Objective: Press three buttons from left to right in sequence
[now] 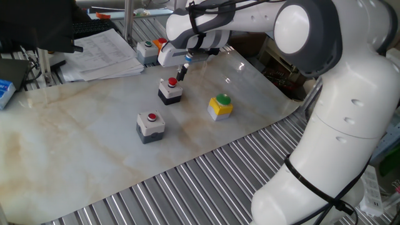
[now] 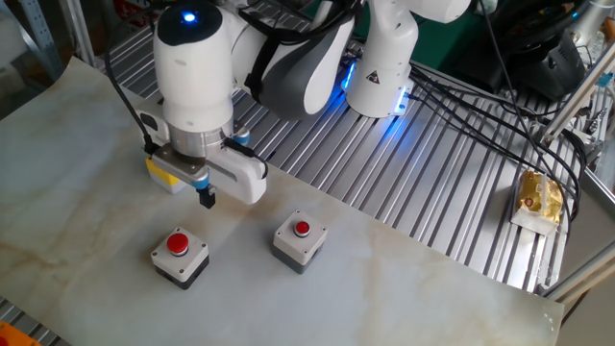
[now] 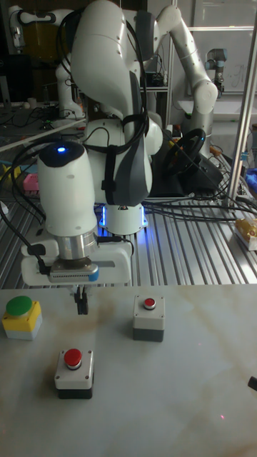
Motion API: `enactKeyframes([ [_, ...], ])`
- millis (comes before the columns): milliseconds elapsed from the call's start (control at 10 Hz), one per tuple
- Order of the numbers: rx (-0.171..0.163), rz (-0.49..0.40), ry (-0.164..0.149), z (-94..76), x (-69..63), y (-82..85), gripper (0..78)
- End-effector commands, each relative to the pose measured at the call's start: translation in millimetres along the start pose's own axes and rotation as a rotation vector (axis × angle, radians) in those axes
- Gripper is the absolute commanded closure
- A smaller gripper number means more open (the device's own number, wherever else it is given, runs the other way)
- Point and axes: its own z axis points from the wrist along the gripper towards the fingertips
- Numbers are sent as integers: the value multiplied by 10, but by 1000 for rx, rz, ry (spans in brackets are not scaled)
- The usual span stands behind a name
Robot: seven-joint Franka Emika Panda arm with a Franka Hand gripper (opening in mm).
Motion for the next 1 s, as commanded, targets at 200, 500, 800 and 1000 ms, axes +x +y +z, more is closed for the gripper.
enactKeyframes([
  [200,8,28,18,-9,-6,-5,776],
  [500,63,26,78,-11,-6,-6,776],
  [800,-8,33,80,6,-44,-12,776],
  [1000,-9,33,79,40,-59,-5,776],
])
